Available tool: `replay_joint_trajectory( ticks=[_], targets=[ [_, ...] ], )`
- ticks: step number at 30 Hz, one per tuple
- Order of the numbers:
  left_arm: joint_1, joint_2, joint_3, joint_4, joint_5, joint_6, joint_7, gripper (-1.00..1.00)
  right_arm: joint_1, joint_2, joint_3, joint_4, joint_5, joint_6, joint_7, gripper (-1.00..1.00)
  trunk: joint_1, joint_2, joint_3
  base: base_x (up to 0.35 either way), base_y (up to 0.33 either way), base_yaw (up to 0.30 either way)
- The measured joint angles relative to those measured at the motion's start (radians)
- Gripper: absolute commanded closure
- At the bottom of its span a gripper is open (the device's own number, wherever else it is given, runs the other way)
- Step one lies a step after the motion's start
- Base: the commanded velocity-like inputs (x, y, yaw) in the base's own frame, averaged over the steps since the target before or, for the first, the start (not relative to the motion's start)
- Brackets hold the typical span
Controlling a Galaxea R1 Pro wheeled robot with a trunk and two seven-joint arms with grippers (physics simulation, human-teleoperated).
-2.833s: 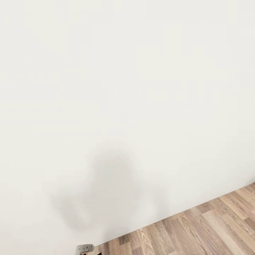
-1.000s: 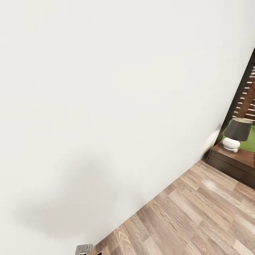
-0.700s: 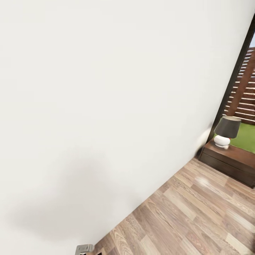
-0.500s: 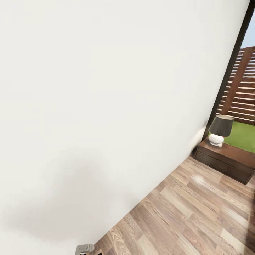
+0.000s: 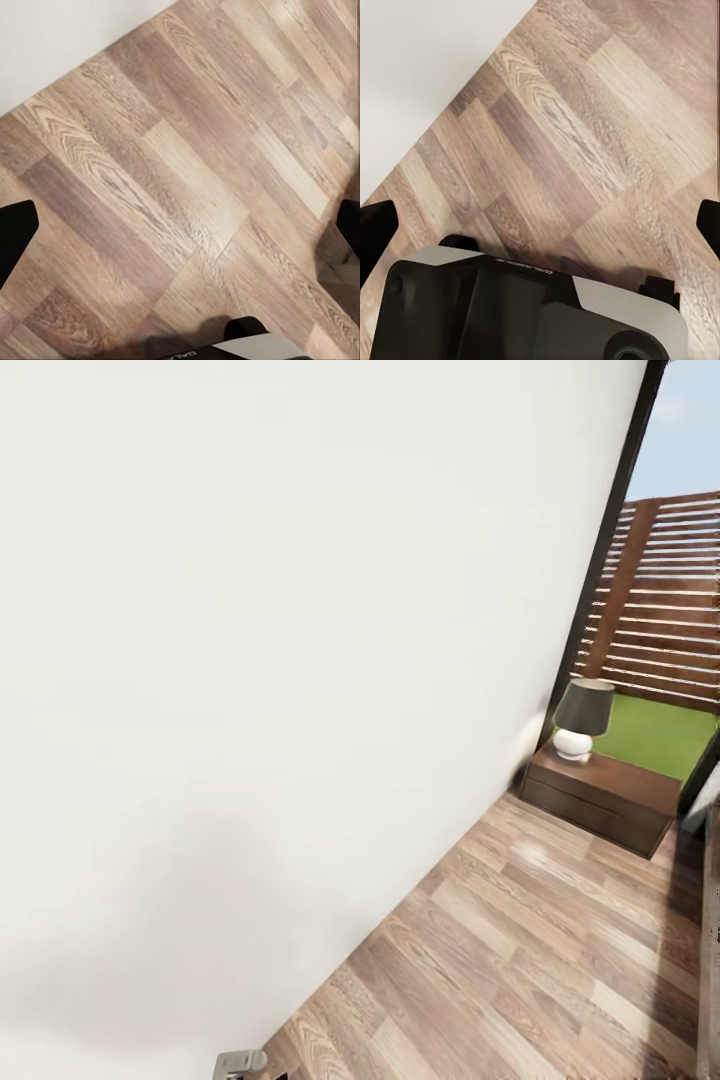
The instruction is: In the bedroom, move the book from the bed onto either nightstand, and place the two sandals side by side next to the bed.
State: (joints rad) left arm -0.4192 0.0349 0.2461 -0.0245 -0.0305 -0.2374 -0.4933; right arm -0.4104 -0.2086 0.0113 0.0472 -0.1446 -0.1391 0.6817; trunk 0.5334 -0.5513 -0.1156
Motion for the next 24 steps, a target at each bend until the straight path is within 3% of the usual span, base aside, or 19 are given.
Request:
replay_joint_trajectory(
  ticks=[24],
  targets=[
    [0.000, -0.011, 0.000, 0.000, 0.000, 0.000, 0.000, -1.00, 0.000, 0.000, 0.001, 0.000, 0.000, 0.000, -0.001, -1.00, 0.000, 0.000, 0.000, 0.000, 0.000, -0.194]
  ],
)
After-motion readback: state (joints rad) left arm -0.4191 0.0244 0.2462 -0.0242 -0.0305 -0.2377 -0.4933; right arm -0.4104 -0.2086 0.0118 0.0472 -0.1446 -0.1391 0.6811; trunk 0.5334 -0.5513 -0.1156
